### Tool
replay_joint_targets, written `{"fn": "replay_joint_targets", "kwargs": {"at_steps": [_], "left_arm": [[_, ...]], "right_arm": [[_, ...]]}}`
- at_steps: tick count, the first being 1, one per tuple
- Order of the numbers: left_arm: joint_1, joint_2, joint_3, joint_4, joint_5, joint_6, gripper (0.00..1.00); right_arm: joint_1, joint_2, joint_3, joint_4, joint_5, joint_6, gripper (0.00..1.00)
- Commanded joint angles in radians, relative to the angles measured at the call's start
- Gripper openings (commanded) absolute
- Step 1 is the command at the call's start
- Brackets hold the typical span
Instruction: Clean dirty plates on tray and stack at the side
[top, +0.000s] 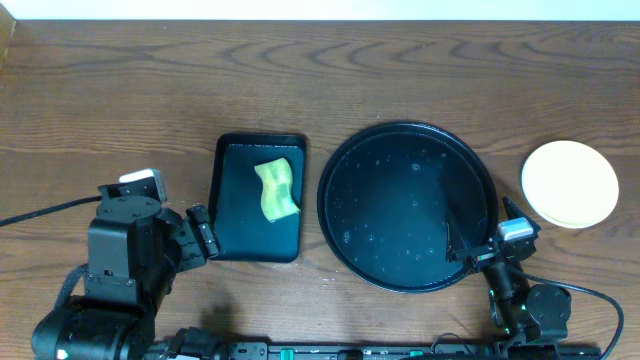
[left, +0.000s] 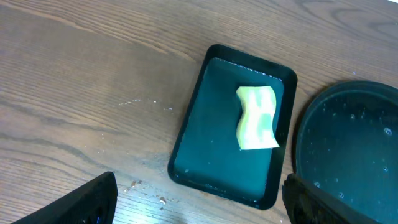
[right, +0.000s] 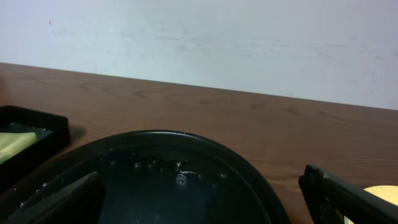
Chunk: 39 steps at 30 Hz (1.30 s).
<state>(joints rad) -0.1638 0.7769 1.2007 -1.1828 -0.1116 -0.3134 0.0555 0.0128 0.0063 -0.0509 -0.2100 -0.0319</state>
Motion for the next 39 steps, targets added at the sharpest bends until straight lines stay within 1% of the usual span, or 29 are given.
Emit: {"fn": "replay_joint_targets", "kwargs": {"at_steps": [1,12,16,18,19,25,31,39], "left_arm": [[0.003,0.000,0.014,-0.003,-0.009,-0.001,0.86],[0.003,-0.006,0.010,-0.003,-0.009,-0.001,0.85],[0.012,-0.081,-0.029,0.017,-0.039,0.002,0.85],[0.027,-0.132,-0.070,0.086,-0.039,0.002,0.85],[0.043,-0.178,-0.115,0.159,-0.039,0.002,0.85],[0.111,-0.385,-0.342,0.445,-0.038,0.002,0.85],[0.120,-0.585,-0.597,0.667,-0.035,0.002,0.86],[0.120,-0.757,-0.874,0.915,-0.031,0.002,0.85]], "right_arm": [[-0.006,-0.001,-0.001,-0.005,-0.005,-0.007,0.99],[-0.006,-0.001,-0.001,-0.005,-0.005,-0.007,0.99],[-0.006,-0.001,-0.001,-0.005,-0.005,-0.007,0.99],[-0.006,-0.001,-0.001,-0.005,-0.005,-0.007,0.99],[-0.006,-0.001,-0.001,-0.005,-0.005,-0.007,0.99],[-0.006,-0.001,-0.001,-0.005,-0.005,-0.007,0.99],[-0.006,-0.001,-0.001,-0.005,-0.005,-0.007,0.99],[-0.006,-0.001,-0.001,-0.005,-0.005,-0.007,0.99]]}}
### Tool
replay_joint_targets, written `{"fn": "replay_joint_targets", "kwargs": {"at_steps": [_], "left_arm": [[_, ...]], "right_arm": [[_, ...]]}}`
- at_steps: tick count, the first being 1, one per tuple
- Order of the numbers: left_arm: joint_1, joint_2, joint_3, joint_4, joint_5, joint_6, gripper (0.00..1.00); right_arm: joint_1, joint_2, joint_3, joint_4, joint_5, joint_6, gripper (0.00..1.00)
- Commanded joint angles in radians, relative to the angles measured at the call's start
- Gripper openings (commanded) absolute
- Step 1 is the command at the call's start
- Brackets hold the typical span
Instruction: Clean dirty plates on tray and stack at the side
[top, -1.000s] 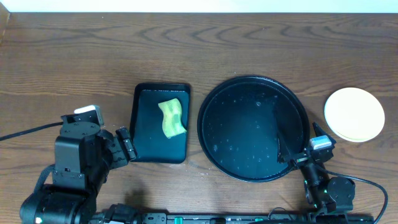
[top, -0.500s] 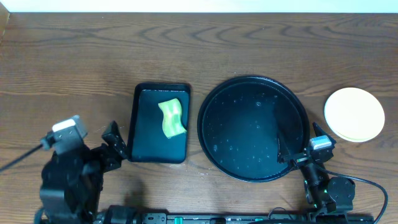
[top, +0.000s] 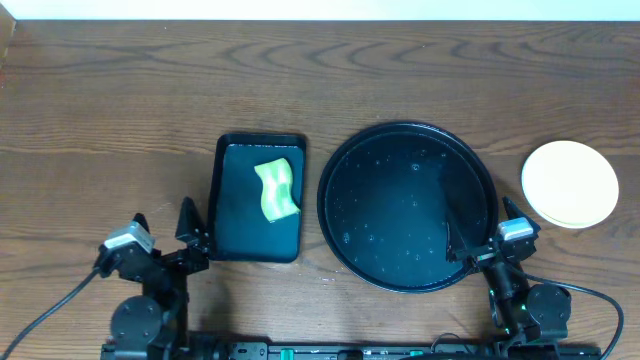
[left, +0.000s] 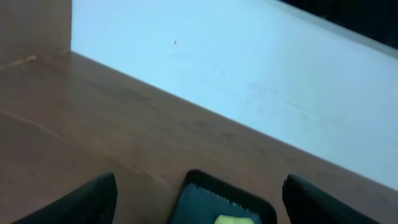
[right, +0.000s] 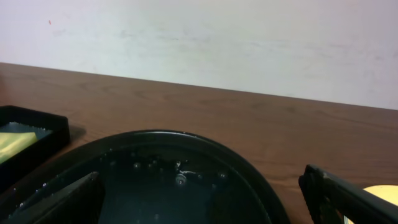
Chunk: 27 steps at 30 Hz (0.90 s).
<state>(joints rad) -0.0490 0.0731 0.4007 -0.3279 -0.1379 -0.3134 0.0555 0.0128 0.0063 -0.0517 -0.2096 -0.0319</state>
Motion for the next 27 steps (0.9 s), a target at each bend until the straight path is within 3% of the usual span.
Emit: {"fn": "replay_joint_targets", "kwargs": {"at_steps": [1,11,16,27], "left_arm": [[0.005,-0.074,-0.112,0.102,-0.005,0.002,0.85],[0.005,-0.071,-0.401,0.474,-0.005,0.001,0.86],[0.005,-0.072,-0.397,0.386,-0.006,0.002,0.86],[0.005,-0.071,-0.397,0.380,-0.006,0.002,0.86]], "right_arm": [[-0.006,-0.001,-0.001,-0.005,-0.005,-0.007,0.99],[-0.006,-0.001,-0.001,-0.004,-0.005,-0.007,0.99],[-0.006,-0.001,-0.001,-0.005,-0.005,-0.007,0.99],[-0.006,-0.001,-0.001,-0.005,-0.005,-0.007,0.99]]}}
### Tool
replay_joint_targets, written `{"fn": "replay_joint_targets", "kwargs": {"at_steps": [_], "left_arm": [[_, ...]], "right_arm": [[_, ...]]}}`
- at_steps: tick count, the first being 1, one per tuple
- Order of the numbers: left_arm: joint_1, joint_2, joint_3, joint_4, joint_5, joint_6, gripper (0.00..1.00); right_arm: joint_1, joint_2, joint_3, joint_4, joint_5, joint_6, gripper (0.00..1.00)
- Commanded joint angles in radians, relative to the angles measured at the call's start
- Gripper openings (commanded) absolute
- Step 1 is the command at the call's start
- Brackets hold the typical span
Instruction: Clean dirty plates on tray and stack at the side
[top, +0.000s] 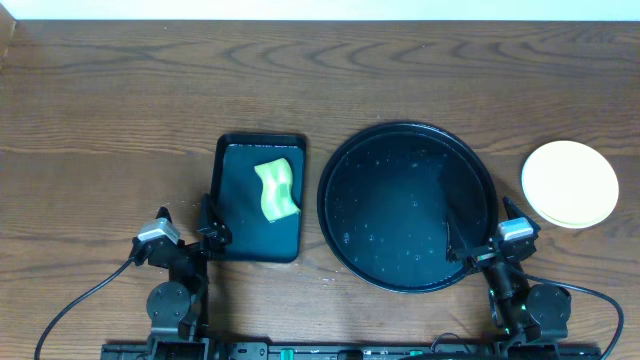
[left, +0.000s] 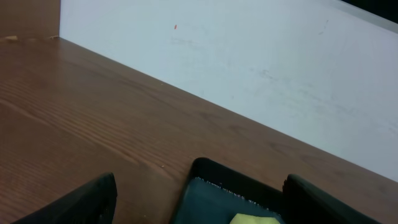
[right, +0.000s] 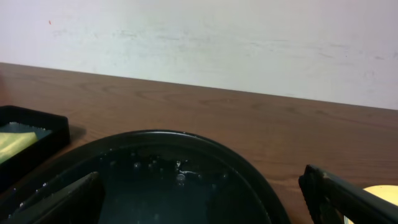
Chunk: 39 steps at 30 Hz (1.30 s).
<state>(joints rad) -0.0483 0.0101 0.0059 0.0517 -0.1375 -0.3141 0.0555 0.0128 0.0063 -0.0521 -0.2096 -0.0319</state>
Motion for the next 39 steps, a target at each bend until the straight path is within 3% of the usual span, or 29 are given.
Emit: {"fn": "replay_joint_targets", "kwargs": {"at_steps": [1,8,39], "left_arm": [[0.004,-0.008,-0.002,0.001,-0.006,0.003,0.86],[0.004,-0.006,-0.002,-0.118,-0.005,0.003,0.86],[0.004,0.014,-0.002,-0.111,-0.006,0.003,0.86]], "right_arm": [[-0.006,-0.001,-0.001,-0.004,-0.005,-0.007,0.99],[-0.006,-0.001,-0.001,-0.004,-0.005,-0.007,0.99],[-0.006,-0.001,-0.001,-0.004,-0.005,-0.007,0.99]]}}
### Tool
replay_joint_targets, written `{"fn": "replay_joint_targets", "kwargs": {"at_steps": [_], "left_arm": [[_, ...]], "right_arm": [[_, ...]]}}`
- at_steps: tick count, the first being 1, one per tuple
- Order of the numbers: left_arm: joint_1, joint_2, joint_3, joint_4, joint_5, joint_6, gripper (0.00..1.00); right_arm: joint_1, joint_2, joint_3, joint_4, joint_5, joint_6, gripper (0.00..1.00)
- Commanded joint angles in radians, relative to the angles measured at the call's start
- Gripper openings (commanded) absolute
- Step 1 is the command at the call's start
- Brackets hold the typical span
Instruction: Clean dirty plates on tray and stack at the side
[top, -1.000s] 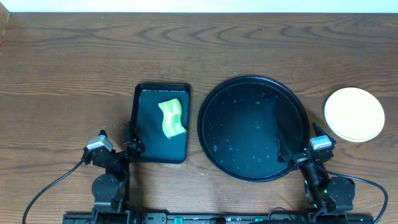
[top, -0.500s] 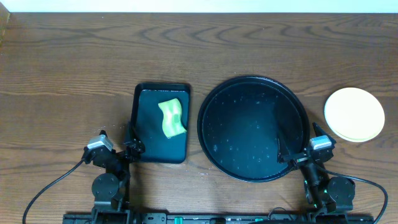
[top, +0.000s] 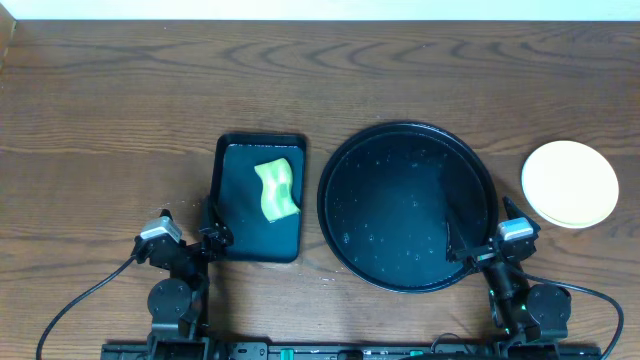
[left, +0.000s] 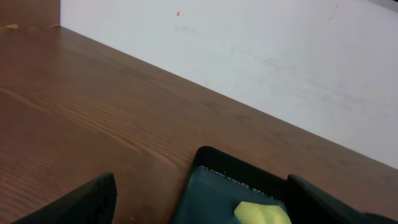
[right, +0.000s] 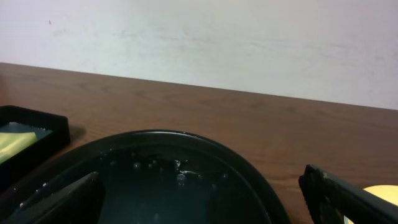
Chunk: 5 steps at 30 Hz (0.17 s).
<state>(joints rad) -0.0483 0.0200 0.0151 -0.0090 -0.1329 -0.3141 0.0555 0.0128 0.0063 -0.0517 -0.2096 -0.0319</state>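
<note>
The round black tray (top: 400, 200) holds only water drops; no plate lies on it. A stack of cream plates (top: 570, 183) stands to its right on the table. The yellow-green sponge (top: 278, 190) lies in a small rectangular black tray (top: 232, 200). My left gripper (top: 190, 225) rests open at that small tray's front left corner, and the left wrist view shows the sponge (left: 264, 214) ahead of the gripper (left: 199, 211). At the round tray's front right edge my right gripper (top: 478, 225) stands open and empty, looking across the wet tray (right: 180, 186).
A white wall runs along the table's far edge (left: 261, 68). The small tray's corner (right: 31, 134) shows at the left of the right wrist view, and a sliver of the cream plates (right: 376, 190) at its lower right. Bare wood lies left of the small tray.
The left wrist view has shifted slightly, and a bit more of the sponge and small tray shows. The overhead picture looks the same. My right arm has not moved.
My left arm was first raised left of the small tray, looking down on the sponge. Then it was low at the table's front edge, facing the wall. After that it sat at the small tray's front left corner, where it stays. The right arm kept still throughout.
</note>
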Motion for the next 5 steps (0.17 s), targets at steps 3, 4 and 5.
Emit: {"fn": "replay_joint_targets", "kwargs": {"at_steps": [3,4,5], "left_arm": [[0.004,0.004,-0.011,-0.051,-0.010,0.003,0.86],[0.004,0.004,-0.011,-0.051,-0.010,0.003,0.86],[0.004,0.004,-0.011,-0.051,-0.010,0.003,0.86]], "right_arm": [[-0.006,-0.001,-0.001,-0.005,-0.005,-0.007,0.99],[-0.006,-0.001,-0.001,-0.005,-0.005,-0.007,0.99],[-0.006,-0.001,-0.001,-0.005,-0.005,-0.007,0.99]]}}
